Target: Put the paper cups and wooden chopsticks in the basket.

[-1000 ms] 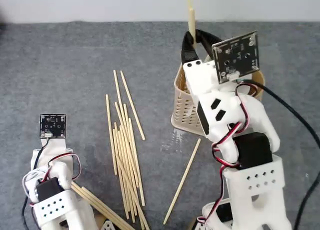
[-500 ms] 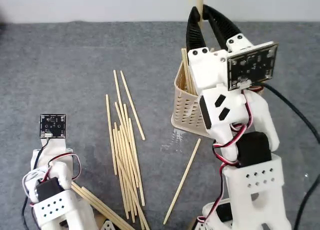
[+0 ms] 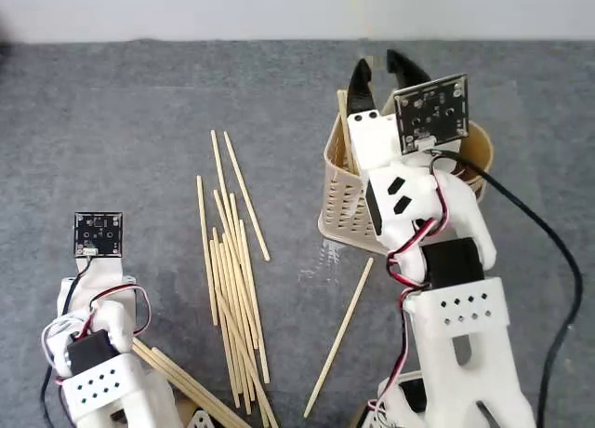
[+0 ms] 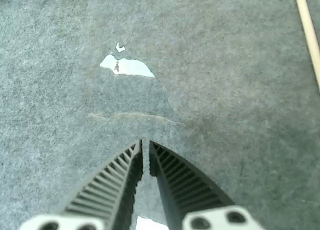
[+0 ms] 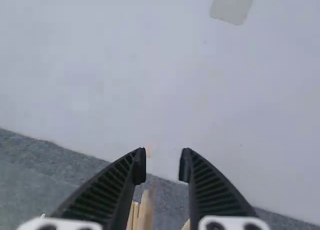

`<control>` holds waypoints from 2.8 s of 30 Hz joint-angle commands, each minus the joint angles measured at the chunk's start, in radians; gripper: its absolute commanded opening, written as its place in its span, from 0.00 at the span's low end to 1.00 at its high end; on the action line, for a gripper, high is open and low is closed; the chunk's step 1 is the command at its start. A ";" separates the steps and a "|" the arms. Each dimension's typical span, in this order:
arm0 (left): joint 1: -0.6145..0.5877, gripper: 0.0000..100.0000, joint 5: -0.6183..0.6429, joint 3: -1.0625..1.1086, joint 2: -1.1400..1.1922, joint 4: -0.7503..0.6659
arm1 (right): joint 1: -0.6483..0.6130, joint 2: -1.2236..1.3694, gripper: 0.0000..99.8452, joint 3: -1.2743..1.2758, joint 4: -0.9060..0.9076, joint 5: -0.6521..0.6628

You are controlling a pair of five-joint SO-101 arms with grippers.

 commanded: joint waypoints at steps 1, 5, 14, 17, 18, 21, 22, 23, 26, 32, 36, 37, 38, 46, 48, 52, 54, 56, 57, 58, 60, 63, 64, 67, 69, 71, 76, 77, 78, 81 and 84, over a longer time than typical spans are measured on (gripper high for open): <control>-0.002 0.03 -0.012 -0.005 -0.009 -0.021 | 0.002 0.001 0.14 -0.068 -0.012 0.006; -0.002 0.03 -0.012 -0.005 -0.009 -0.021 | -0.061 0.010 0.14 -0.149 0.140 -0.014; -0.002 0.03 -0.012 -0.005 -0.009 -0.021 | -0.295 0.079 0.14 -0.285 0.572 -0.104; -0.002 0.03 -0.012 -0.005 -0.009 -0.021 | -0.338 0.179 0.14 -0.285 0.631 -0.176; -0.002 0.03 -0.012 -0.005 -0.009 -0.021 | -0.348 0.220 0.14 -0.285 0.642 -0.199; -0.002 0.03 -0.012 -0.005 -0.009 -0.021 | -0.374 0.360 0.13 -0.285 0.645 -0.253; -0.002 0.03 -0.012 -0.005 -0.009 -0.021 | -0.383 0.406 0.13 -0.285 0.641 -0.272; -0.002 0.03 -0.012 -0.005 -0.009 -0.021 | -0.394 0.450 0.13 -0.285 0.631 -0.285; 0.000 0.03 -0.012 -0.005 -0.009 -0.021 | -0.438 0.572 0.14 -0.285 0.595 -0.310; 0.040 0.03 -0.014 0.010 -0.009 -0.023 | -0.504 0.753 0.14 -0.285 0.489 -0.318; 0.040 0.03 -0.014 0.010 -0.009 -0.023 | -0.512 0.839 0.14 -0.288 0.423 -0.316; 0.040 0.03 -0.014 0.010 -0.009 -0.023 | -0.512 0.858 0.14 -0.298 0.418 -0.316; 0.040 0.03 -0.014 0.010 -0.009 -0.023 | -0.512 0.880 0.14 -0.308 0.418 -0.316; 0.040 0.03 -0.014 0.010 -0.009 -0.025 | -0.519 1.066 0.13 -0.400 0.420 -0.311; 0.040 0.03 -0.014 0.010 -0.009 -0.025 | -0.519 1.101 0.13 -0.410 0.420 -0.308; 0.040 0.03 -0.014 0.010 -0.009 -0.025 | -0.515 1.142 0.13 -0.414 0.447 -0.308; 0.040 0.03 -0.014 0.010 -0.009 -0.025 | -0.515 1.150 0.13 -0.427 0.499 -0.308; 0.040 0.03 -0.014 0.010 -0.009 -0.025 | -0.513 1.152 0.13 -0.445 0.561 -0.308; 0.040 0.03 -0.014 0.010 -0.009 -0.025 | -0.513 1.152 0.13 -0.453 0.588 -0.308; 0.040 0.03 -0.014 0.010 -0.009 -0.025 | -0.513 1.152 0.13 -0.459 0.610 -0.308; 0.040 0.03 -0.014 0.010 -0.009 -0.025 | -0.504 1.152 0.09 -0.466 0.636 -0.308; 0.040 0.03 -0.014 0.010 -0.009 -0.025 | -0.487 1.152 0.01 -0.466 0.645 -0.292; 0.040 0.03 -0.014 0.010 -0.009 -0.025 | -0.479 1.152 0.01 -0.466 0.645 -0.270; 0.040 0.03 -0.014 0.010 -0.009 -0.025 | -0.461 1.152 0.01 -0.462 0.653 -0.241; 0.040 0.03 -0.014 0.010 -0.009 -0.025 | -0.456 1.150 0.01 -0.462 0.670 -0.238; 0.040 0.03 -0.014 0.010 -0.009 -0.025 | -0.455 1.144 0.01 -0.465 0.694 -0.238; 0.040 0.03 -0.014 0.010 -0.009 -0.025 | -0.455 1.081 0.01 -0.509 0.806 -0.238; 0.040 0.03 -0.014 0.010 -0.009 -0.025 | -0.455 1.055 0.01 -0.522 0.834 -0.238; 0.040 0.03 -0.014 0.010 -0.009 -0.025 | -0.455 1.026 0.01 -0.531 0.860 -0.238; 0.040 0.03 -0.014 0.010 -0.009 -0.025 | -0.455 0.924 0.01 -0.551 0.935 -0.238; 0.040 0.03 -0.014 0.010 -0.009 -0.025 | -0.455 0.809 0.01 -0.566 1.006 -0.236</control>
